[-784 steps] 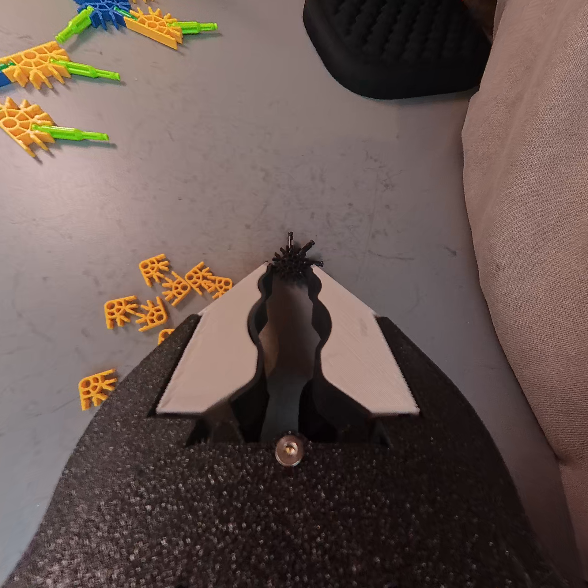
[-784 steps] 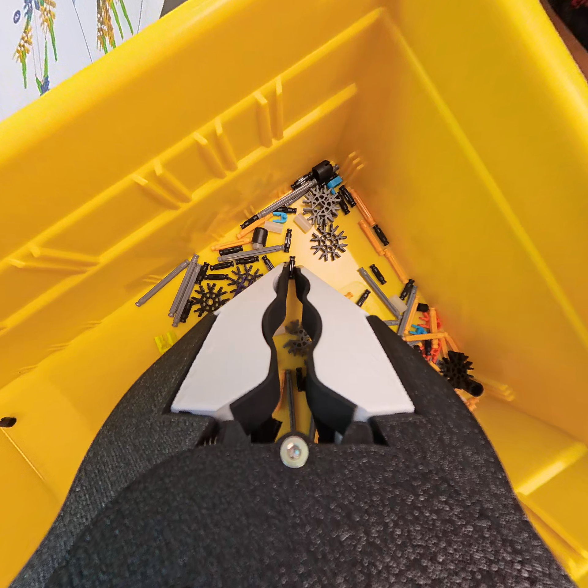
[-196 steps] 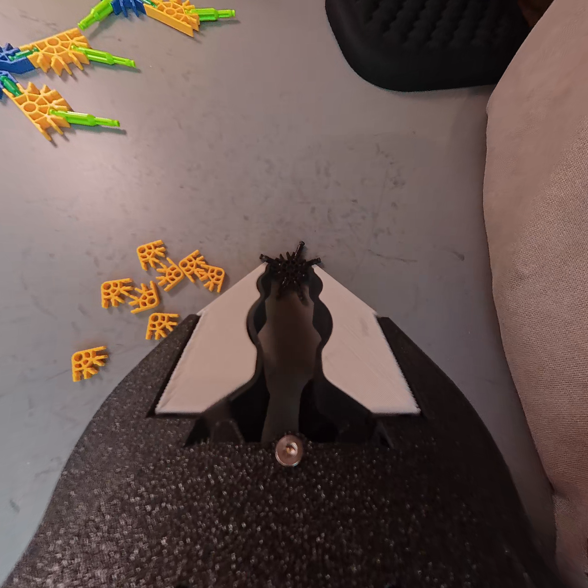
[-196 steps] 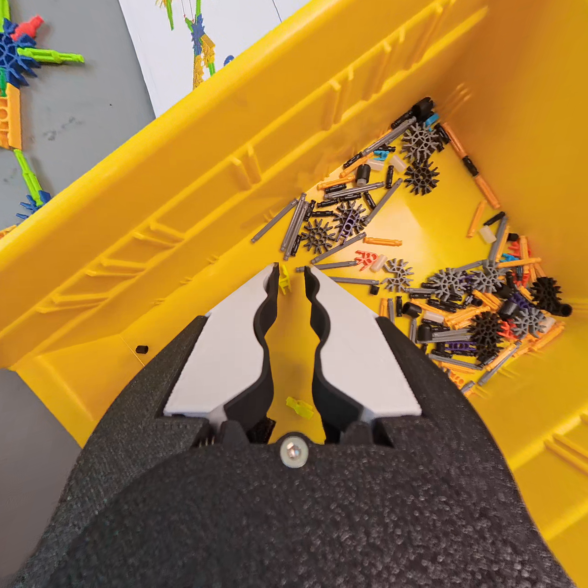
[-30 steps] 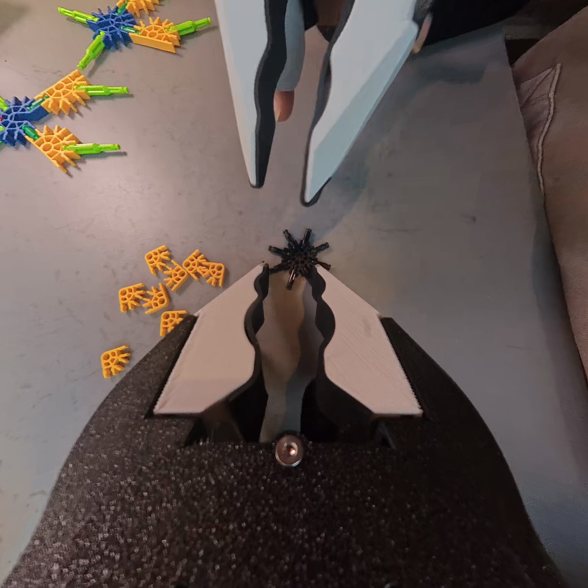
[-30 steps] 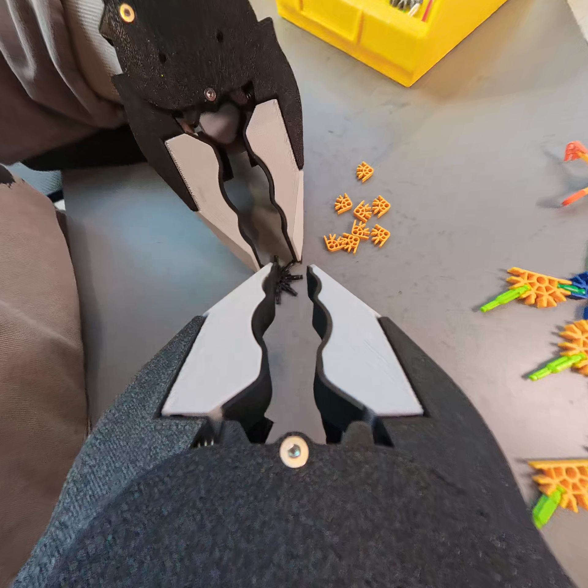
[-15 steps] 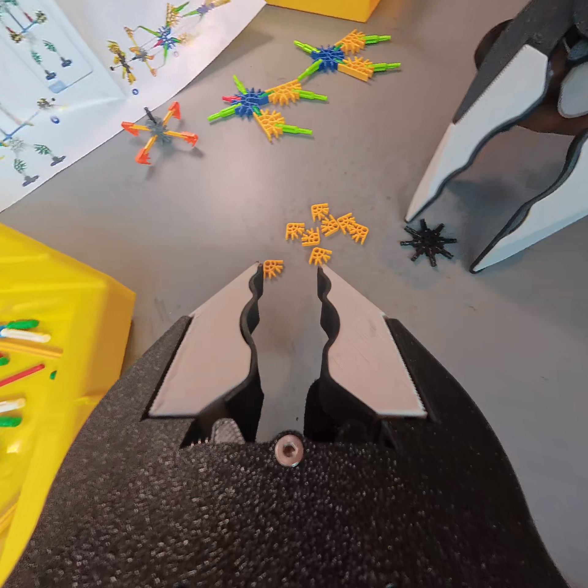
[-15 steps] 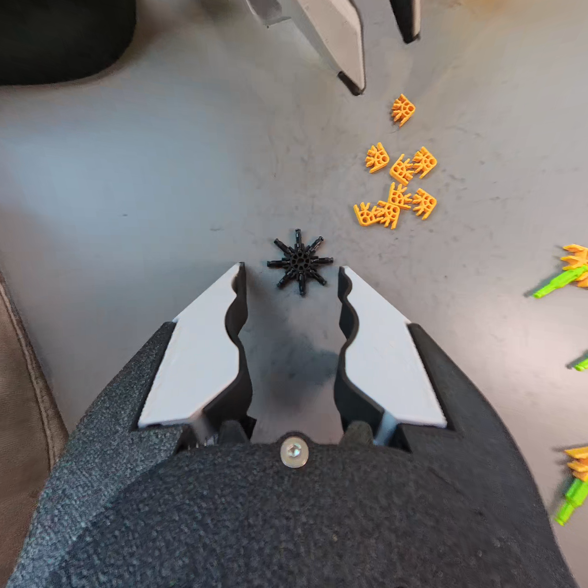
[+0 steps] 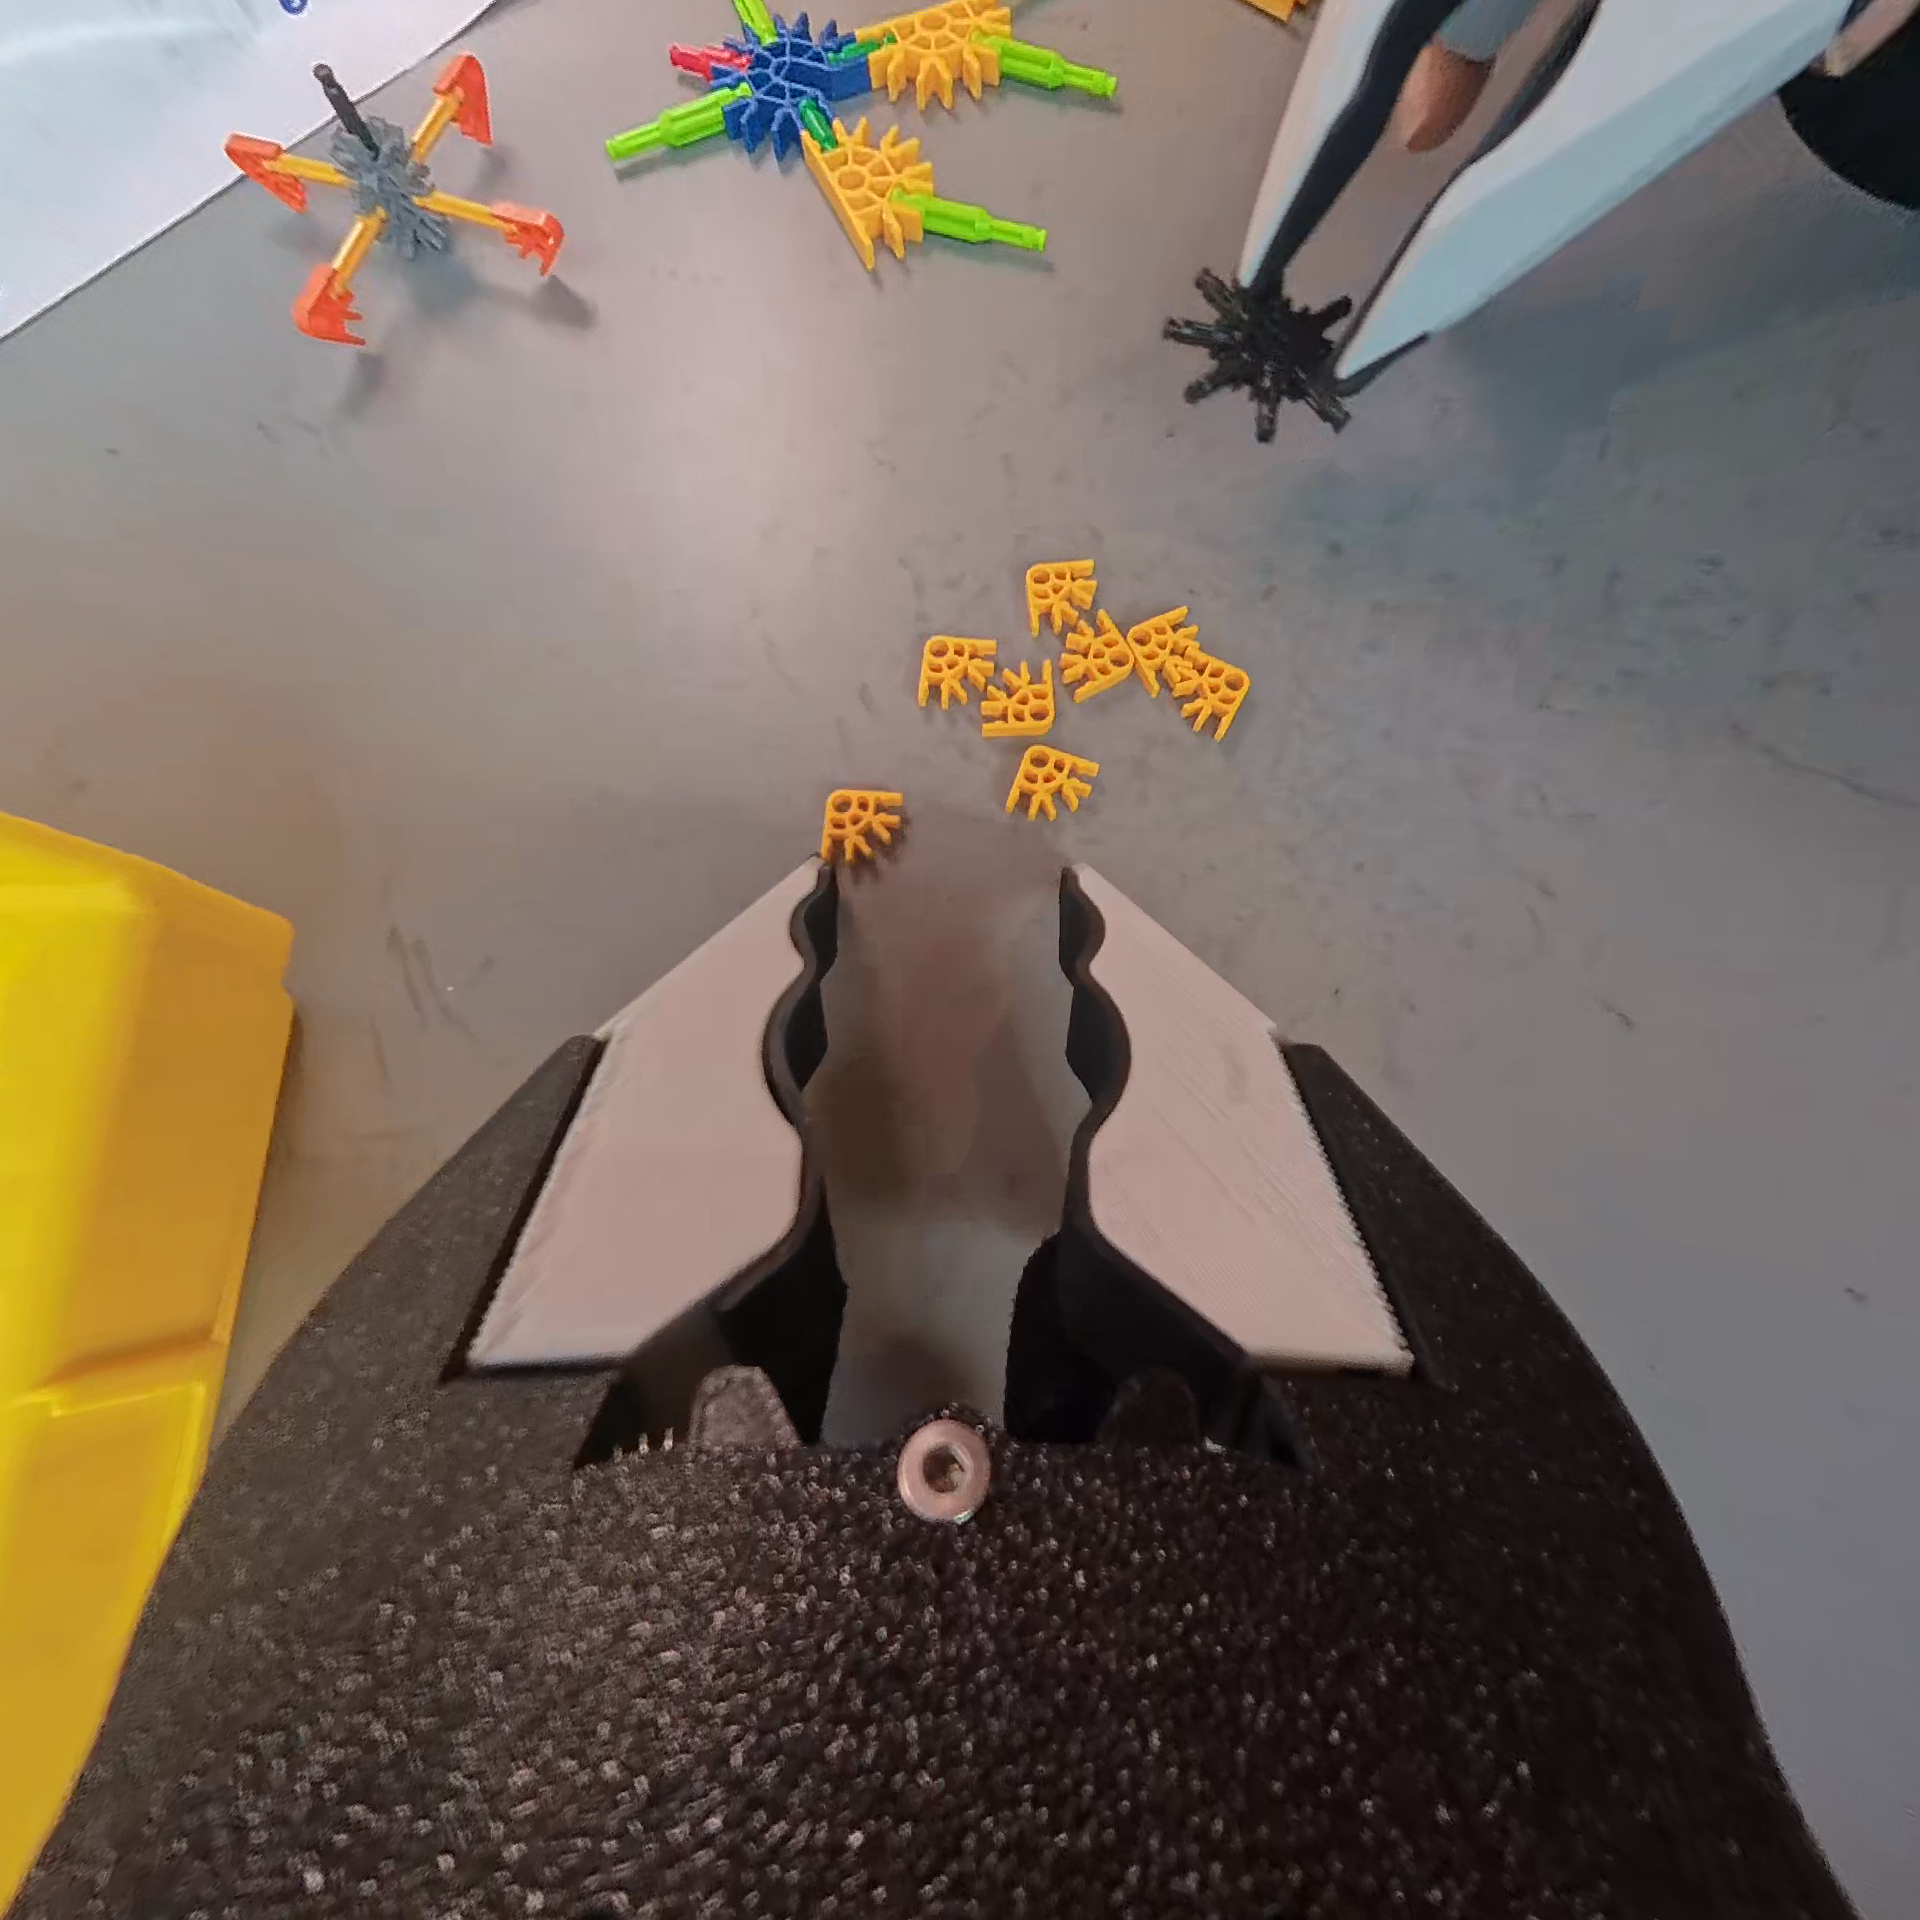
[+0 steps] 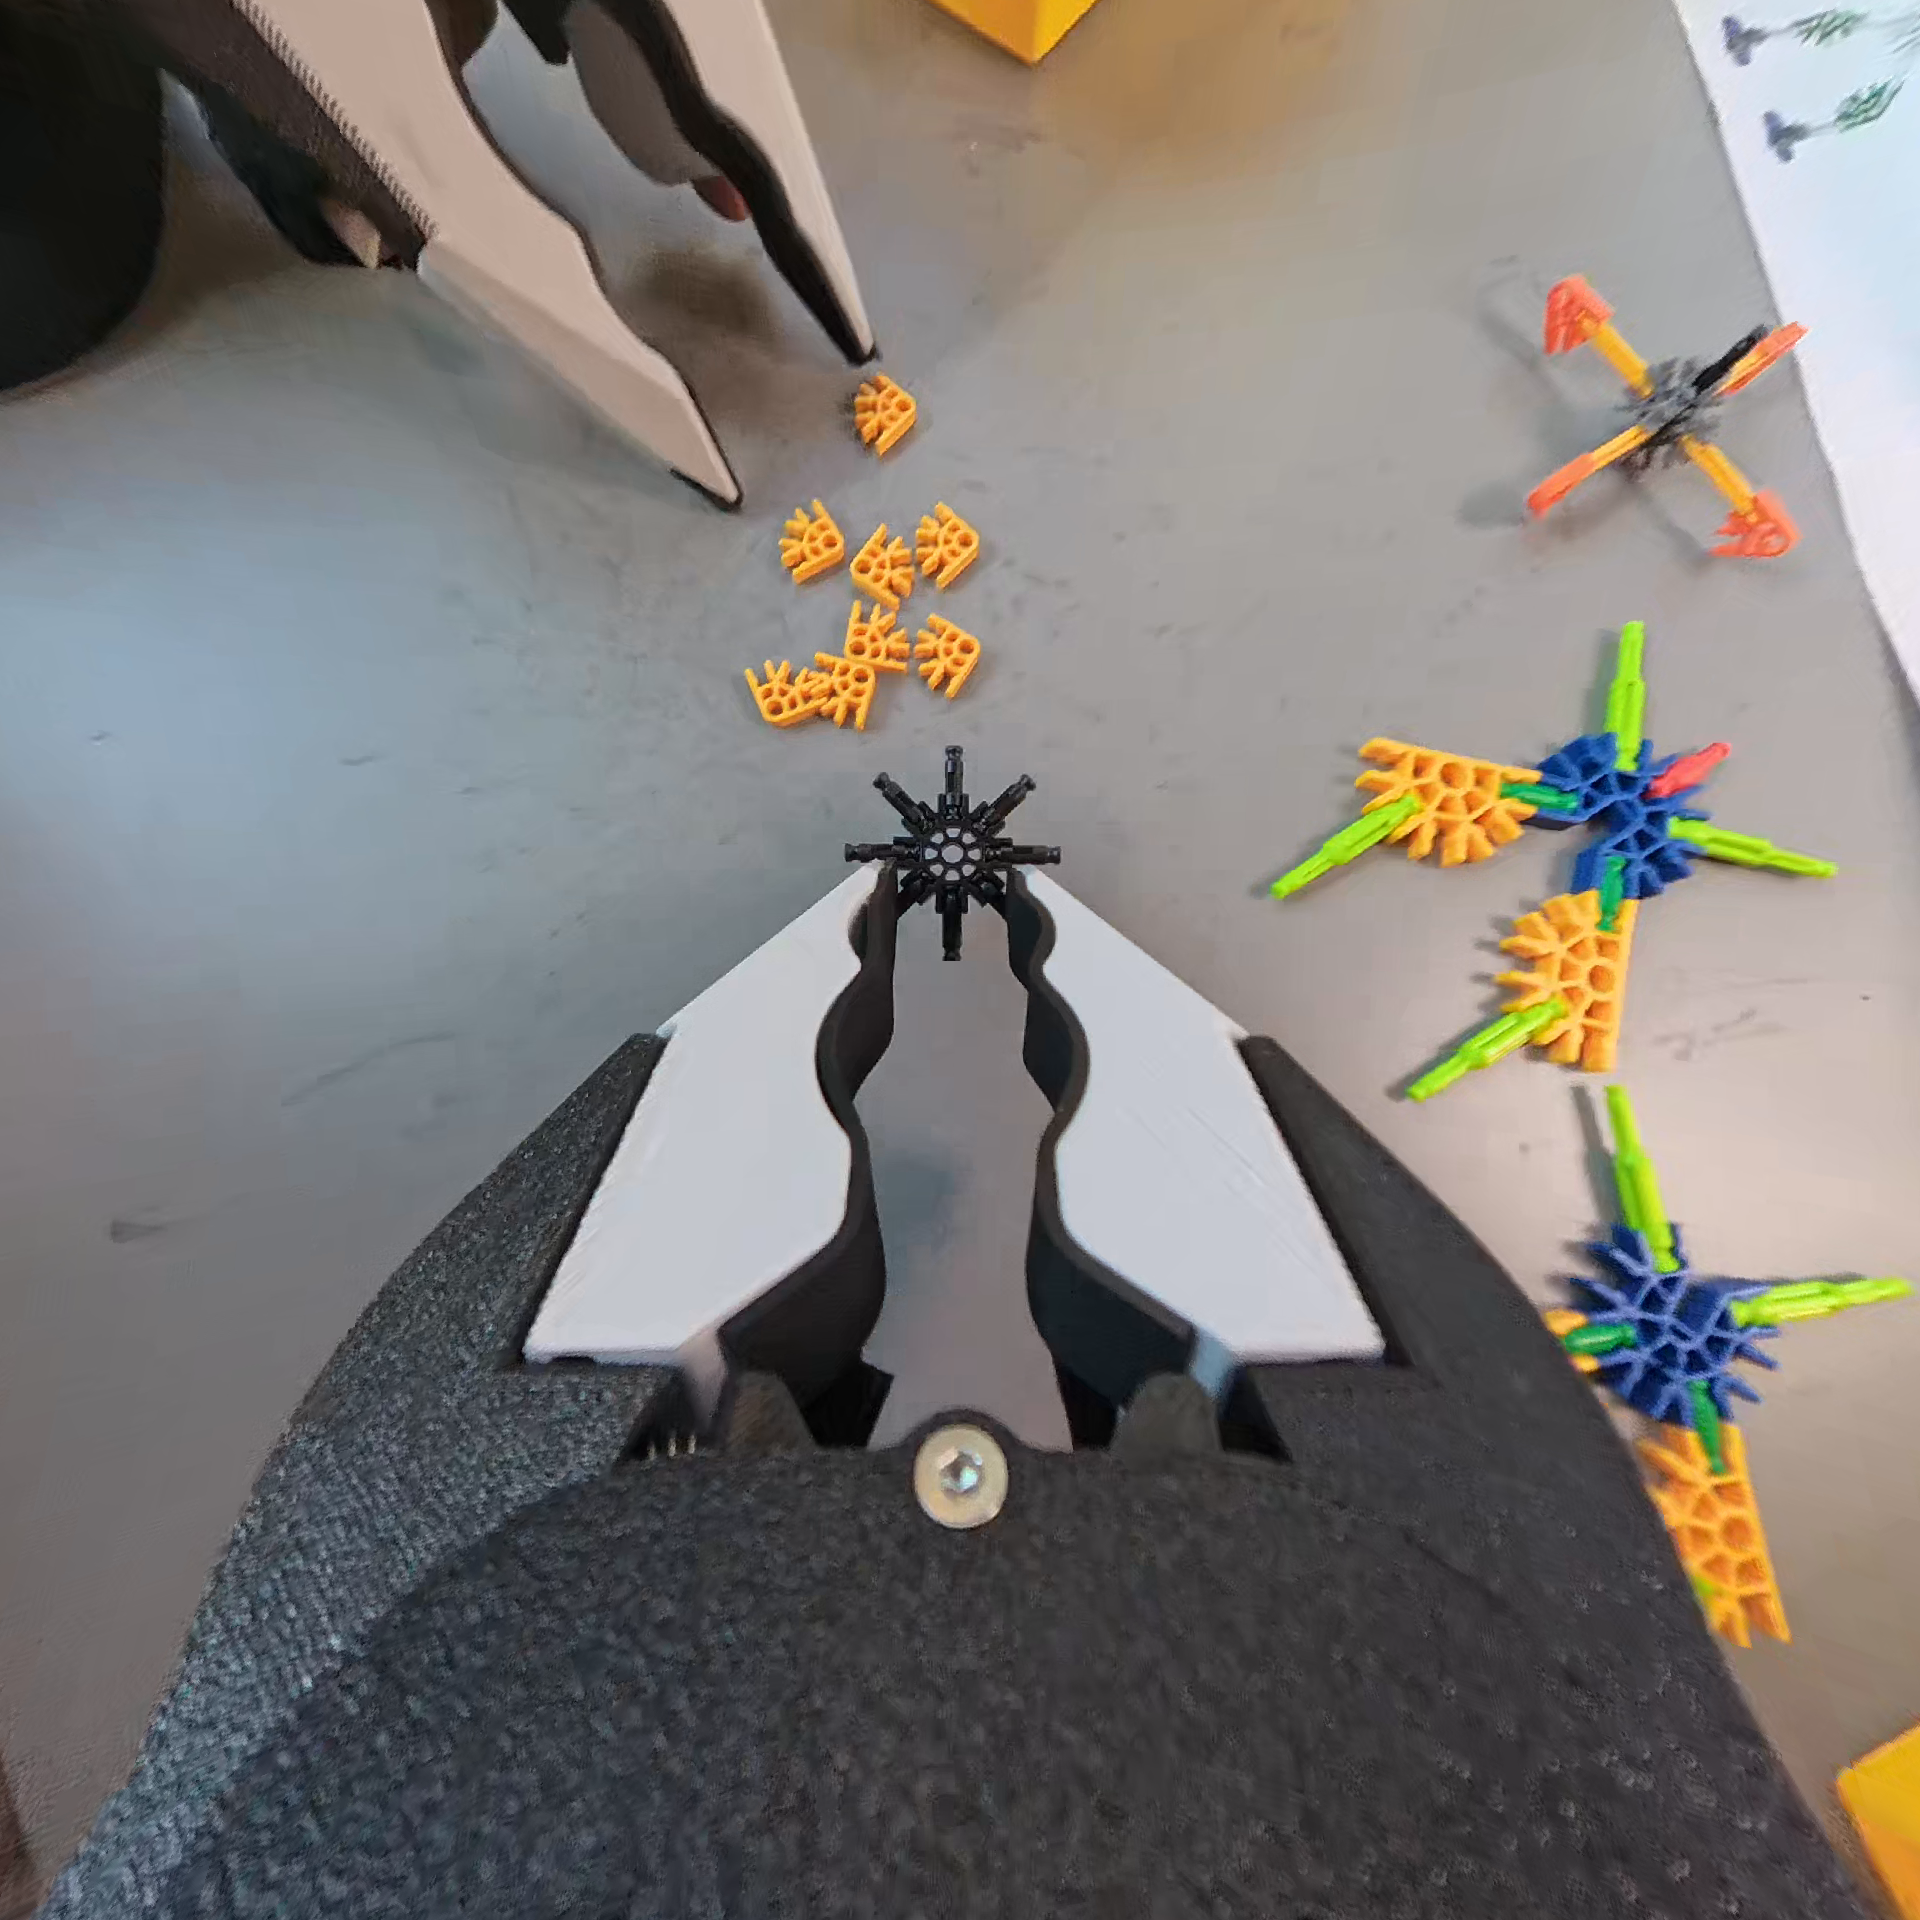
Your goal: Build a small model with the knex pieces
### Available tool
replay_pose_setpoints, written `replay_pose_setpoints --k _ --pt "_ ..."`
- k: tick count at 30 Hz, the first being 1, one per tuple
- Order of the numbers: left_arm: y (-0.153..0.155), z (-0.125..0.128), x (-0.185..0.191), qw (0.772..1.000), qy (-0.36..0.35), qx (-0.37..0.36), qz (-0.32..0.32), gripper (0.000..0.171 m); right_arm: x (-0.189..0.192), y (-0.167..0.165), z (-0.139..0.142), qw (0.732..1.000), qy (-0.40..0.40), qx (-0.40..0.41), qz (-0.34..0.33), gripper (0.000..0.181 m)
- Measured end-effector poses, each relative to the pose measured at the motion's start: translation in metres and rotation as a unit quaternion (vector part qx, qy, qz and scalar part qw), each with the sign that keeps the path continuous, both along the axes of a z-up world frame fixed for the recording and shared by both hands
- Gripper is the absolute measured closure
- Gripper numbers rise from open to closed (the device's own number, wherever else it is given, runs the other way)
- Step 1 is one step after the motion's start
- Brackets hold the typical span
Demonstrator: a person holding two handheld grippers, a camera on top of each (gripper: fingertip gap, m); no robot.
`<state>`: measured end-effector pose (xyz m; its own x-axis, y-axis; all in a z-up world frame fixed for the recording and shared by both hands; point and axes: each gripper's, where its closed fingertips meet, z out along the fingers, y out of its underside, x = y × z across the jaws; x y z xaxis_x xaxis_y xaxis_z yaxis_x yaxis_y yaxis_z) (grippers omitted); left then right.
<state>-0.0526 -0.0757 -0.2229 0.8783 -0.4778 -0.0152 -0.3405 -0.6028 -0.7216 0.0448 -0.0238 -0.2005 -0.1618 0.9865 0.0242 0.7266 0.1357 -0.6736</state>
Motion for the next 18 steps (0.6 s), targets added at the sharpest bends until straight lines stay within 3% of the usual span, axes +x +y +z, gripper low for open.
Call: replay_pose_setpoints --k 7,13,15,18 --pt "0.004 0.000 0.012 1.000 -0.016 0.002 -0.011 0.134 -0.057 0.022 0.011 0.999 -0.013 0.029 0.031 0.163" --pt "0.004 0.000 0.014 1.000 -0.020 0.009 -0.014 0.134 -0.084 0.025 -0.020 0.998 -0.051 0.006 0.037 0.162" --pt "0.001 0.000 0.013 1.000 -0.024 0.002 -0.016 0.132 -0.081 0.027 -0.015 0.999 -0.042 -0.002 0.029 0.154" --pt "0.002 0.015 0.009 0.999 -0.045 0.027 0.000 0.127 -0.069 0.032 0.023 0.999 0.042 0.014 0.016 0.144"
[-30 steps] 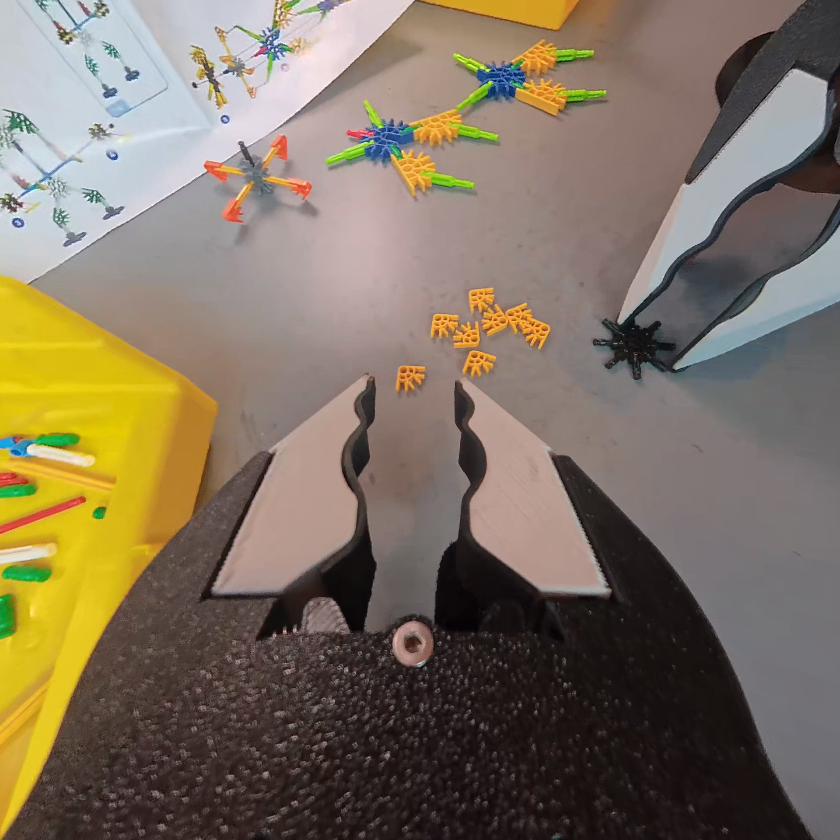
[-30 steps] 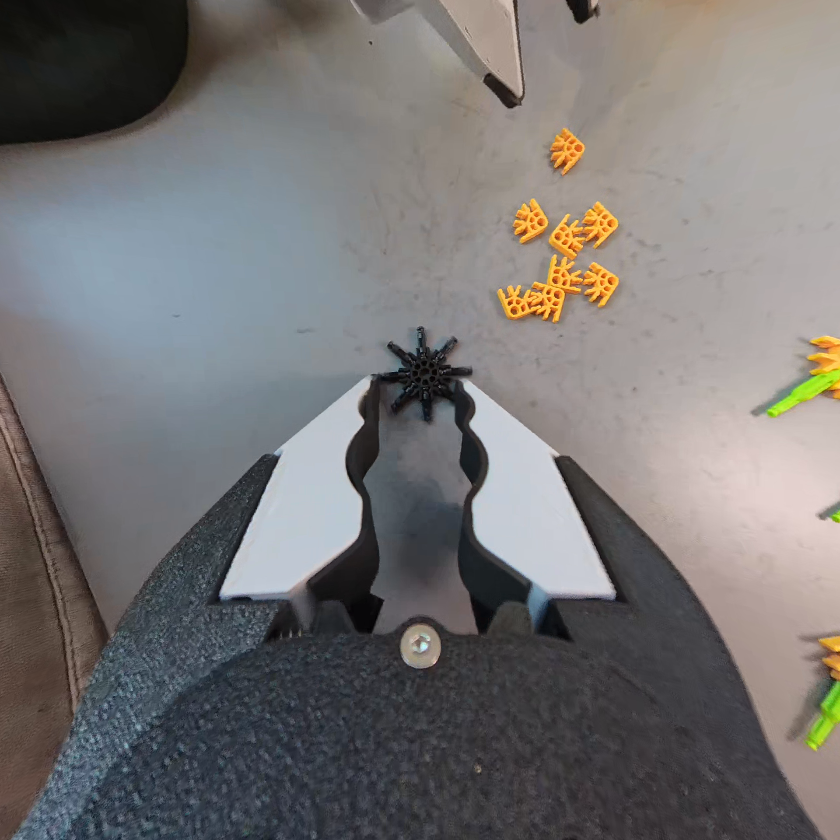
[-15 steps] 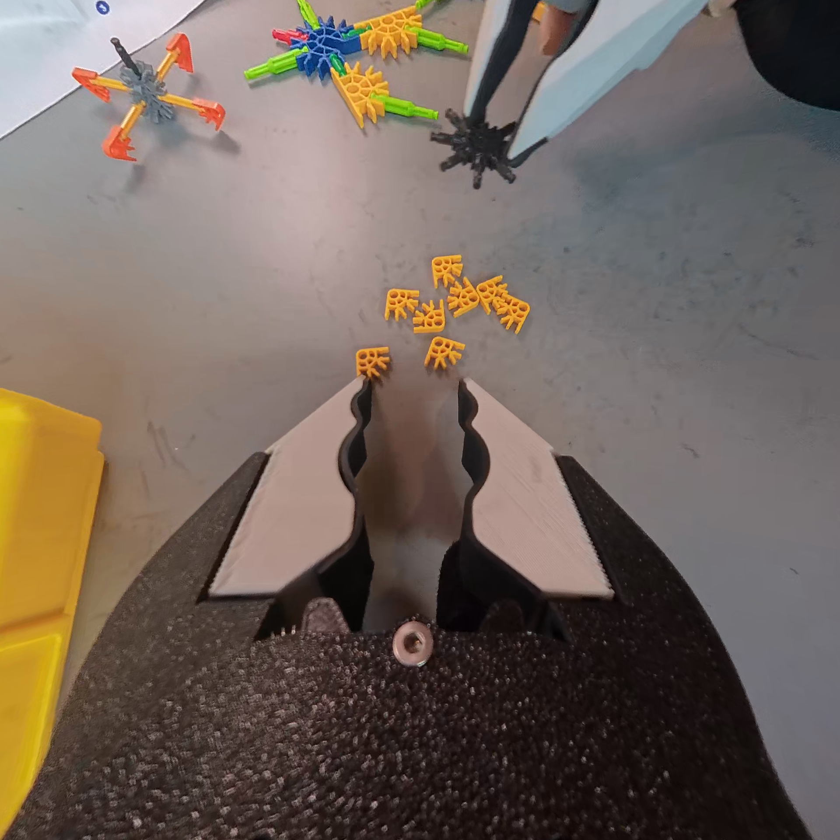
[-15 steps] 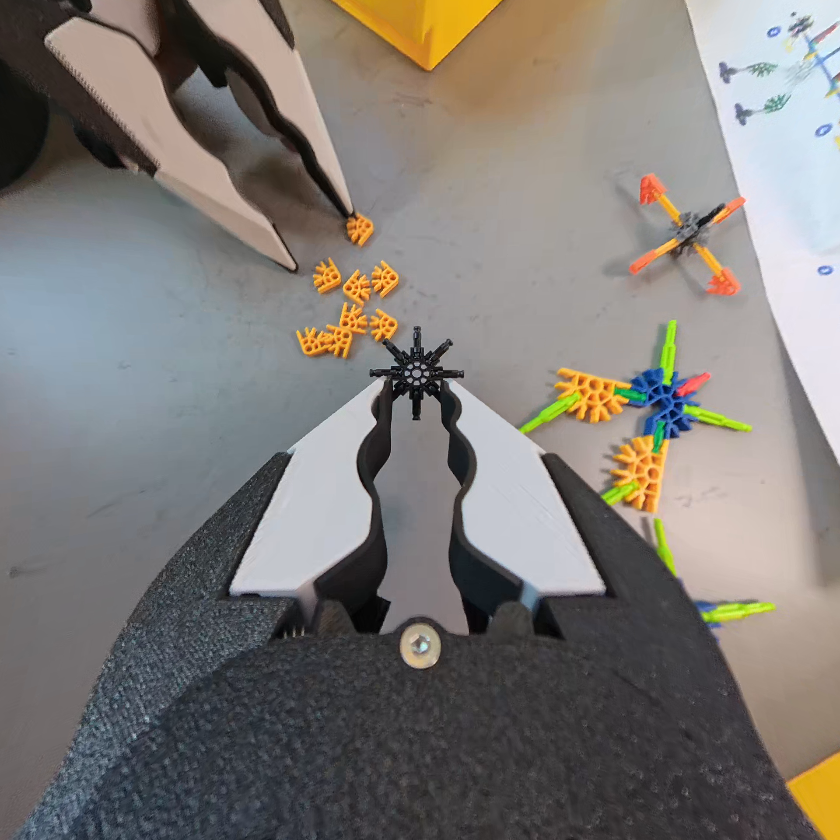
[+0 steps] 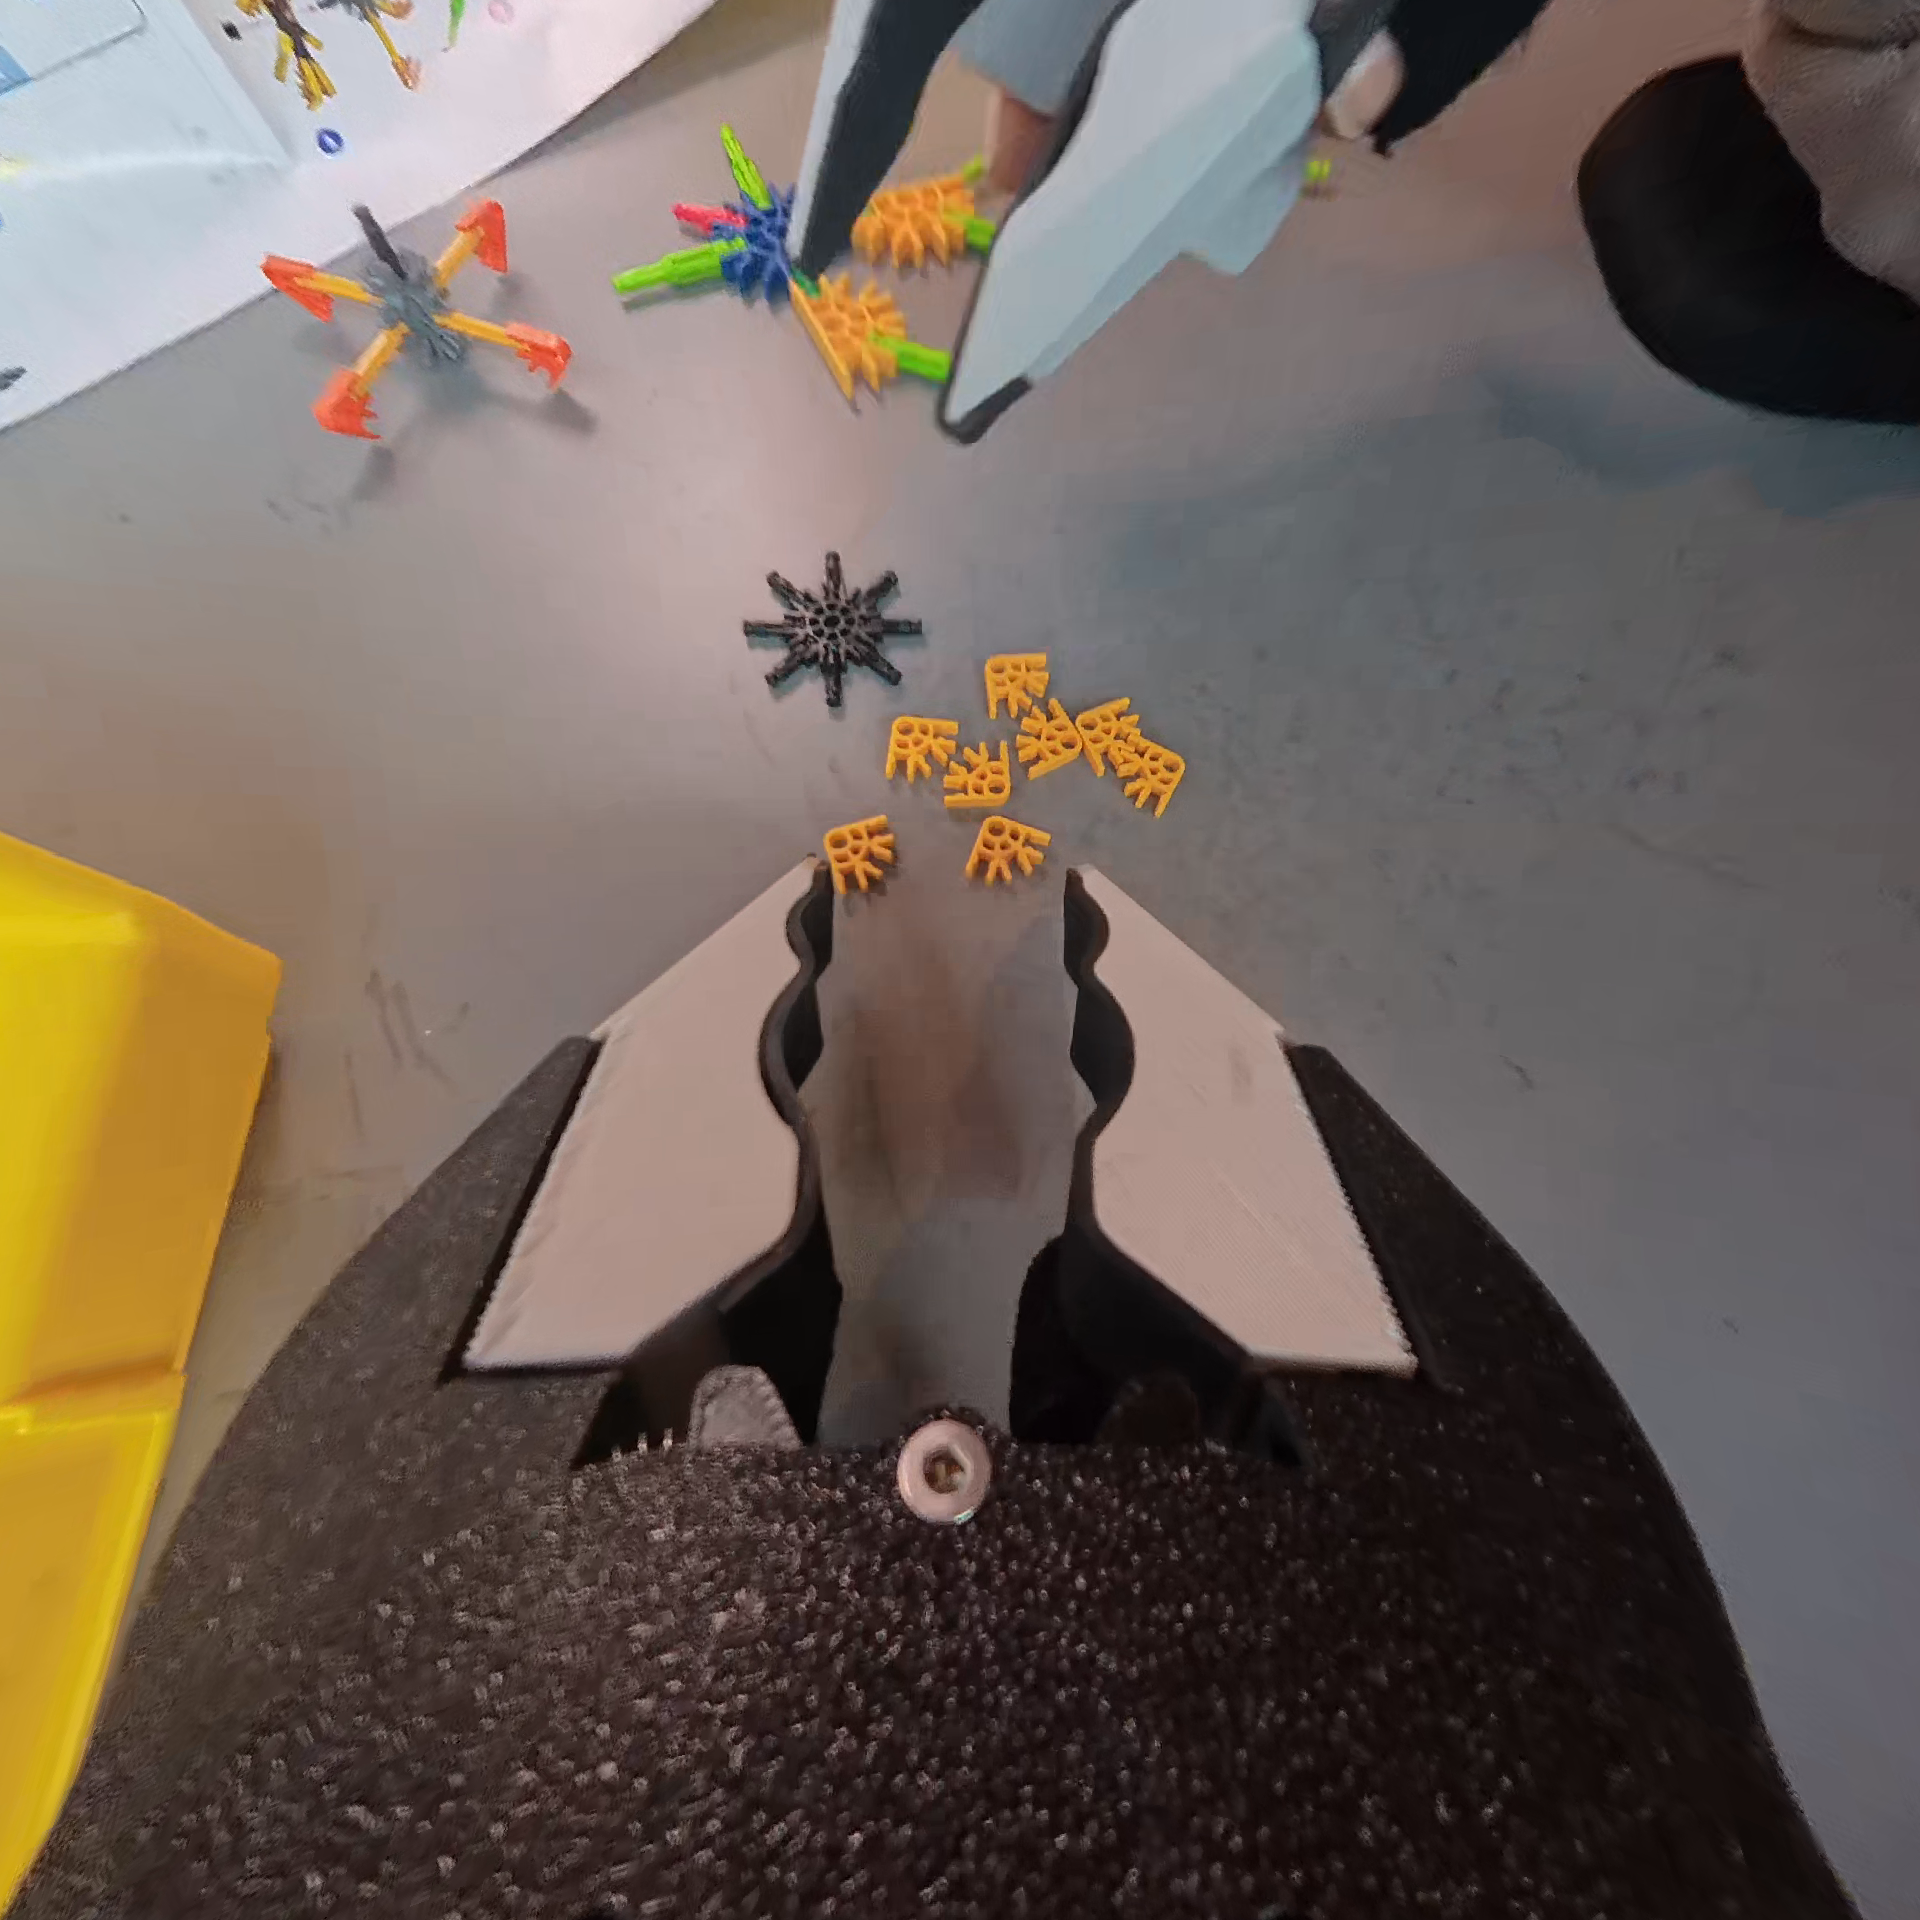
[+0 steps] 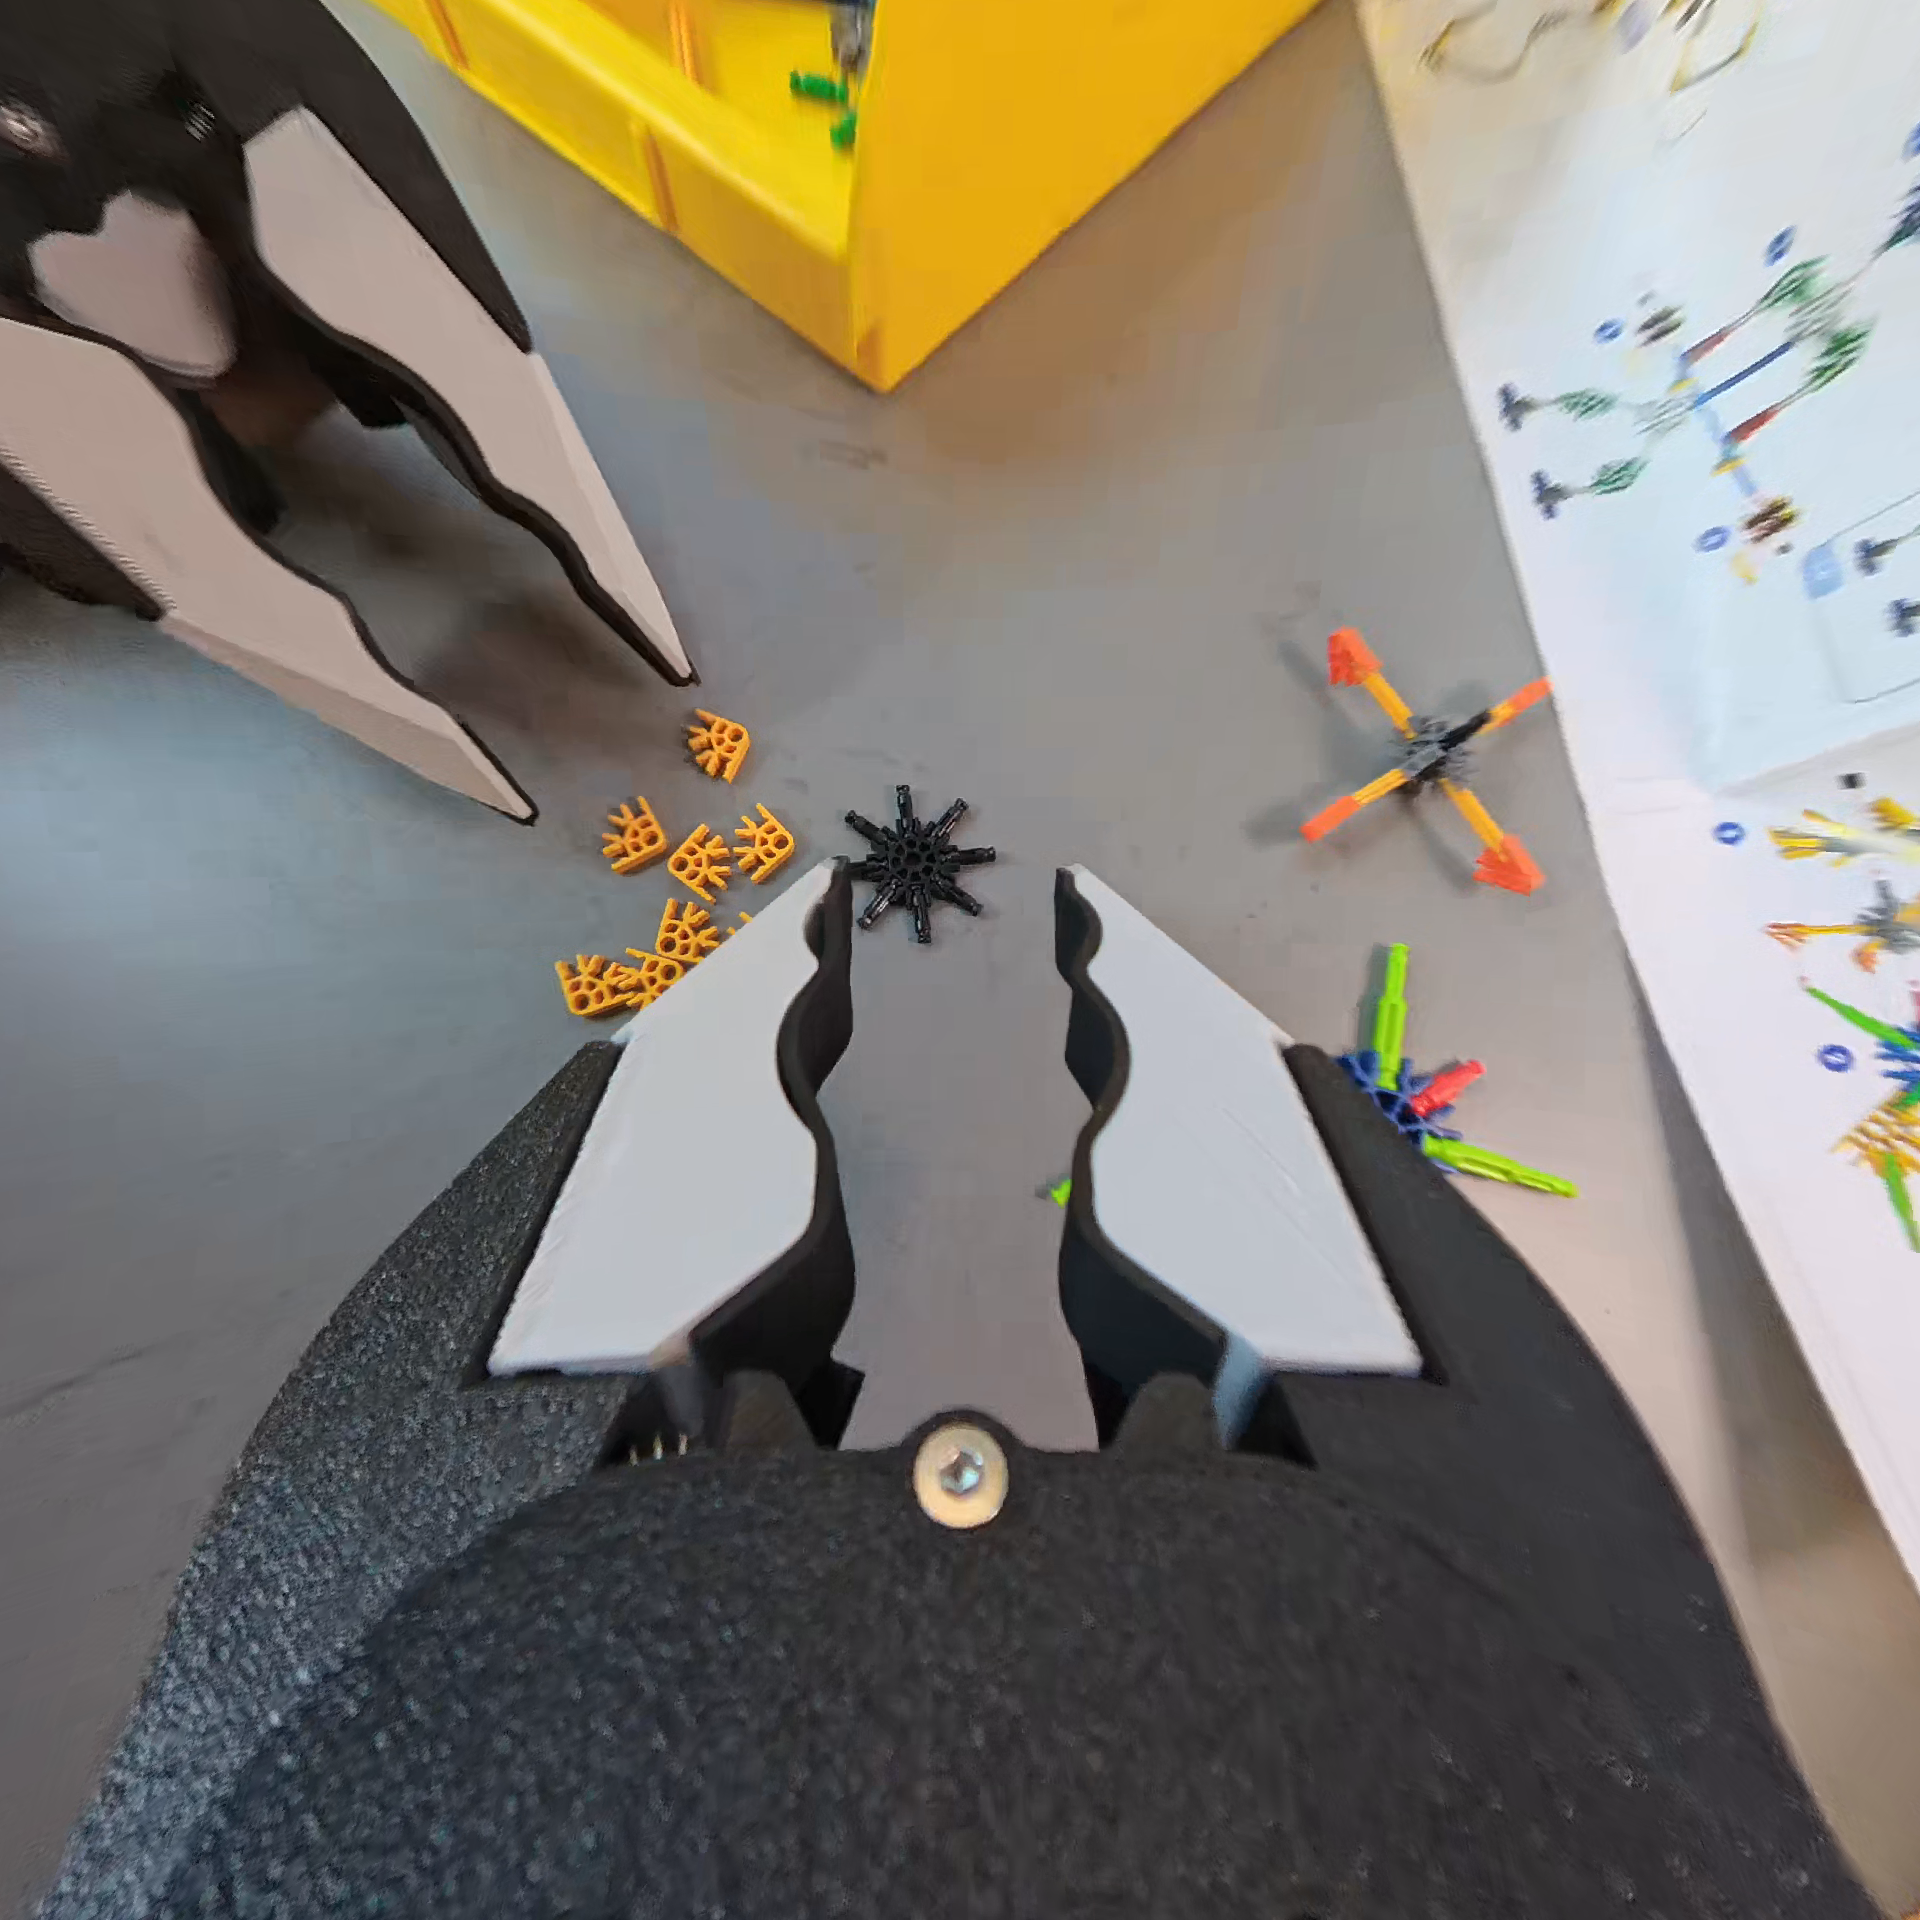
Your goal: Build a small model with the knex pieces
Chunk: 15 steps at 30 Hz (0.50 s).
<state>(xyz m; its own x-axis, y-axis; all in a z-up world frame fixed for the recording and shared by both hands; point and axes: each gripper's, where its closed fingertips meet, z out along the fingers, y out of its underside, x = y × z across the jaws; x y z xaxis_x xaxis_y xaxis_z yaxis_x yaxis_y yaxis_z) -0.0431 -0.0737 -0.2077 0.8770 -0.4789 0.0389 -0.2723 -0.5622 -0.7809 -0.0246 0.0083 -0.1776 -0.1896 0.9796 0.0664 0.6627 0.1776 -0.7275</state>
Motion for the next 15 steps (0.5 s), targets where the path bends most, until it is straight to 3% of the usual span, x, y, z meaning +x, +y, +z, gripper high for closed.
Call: replay_pose_setpoints --k 3,6,11,15 --pt "0.005 0.029 -0.007 0.998 -0.023 0.053 0.035 0.121 0.031 -0.002 0.042 0.996 0.083 0.011 -0.028 0.138" --pt "0.004 0.056 -0.015 0.992 -0.028 0.099 0.075 0.116 0.070 -0.017 0.061 0.989 0.127 -0.001 -0.069 0.130" --pt "-0.022 0.069 -0.012 0.980 -0.041 0.100 0.166 0.103 0.113 -0.053 0.039 0.978 0.133 -0.045 -0.153 0.117" --pt "-0.049 0.072 0.003 0.957 -0.067 0.103 0.263 0.088 0.110 -0.070 0.014 0.967 0.140 -0.055 -0.206 0.111"
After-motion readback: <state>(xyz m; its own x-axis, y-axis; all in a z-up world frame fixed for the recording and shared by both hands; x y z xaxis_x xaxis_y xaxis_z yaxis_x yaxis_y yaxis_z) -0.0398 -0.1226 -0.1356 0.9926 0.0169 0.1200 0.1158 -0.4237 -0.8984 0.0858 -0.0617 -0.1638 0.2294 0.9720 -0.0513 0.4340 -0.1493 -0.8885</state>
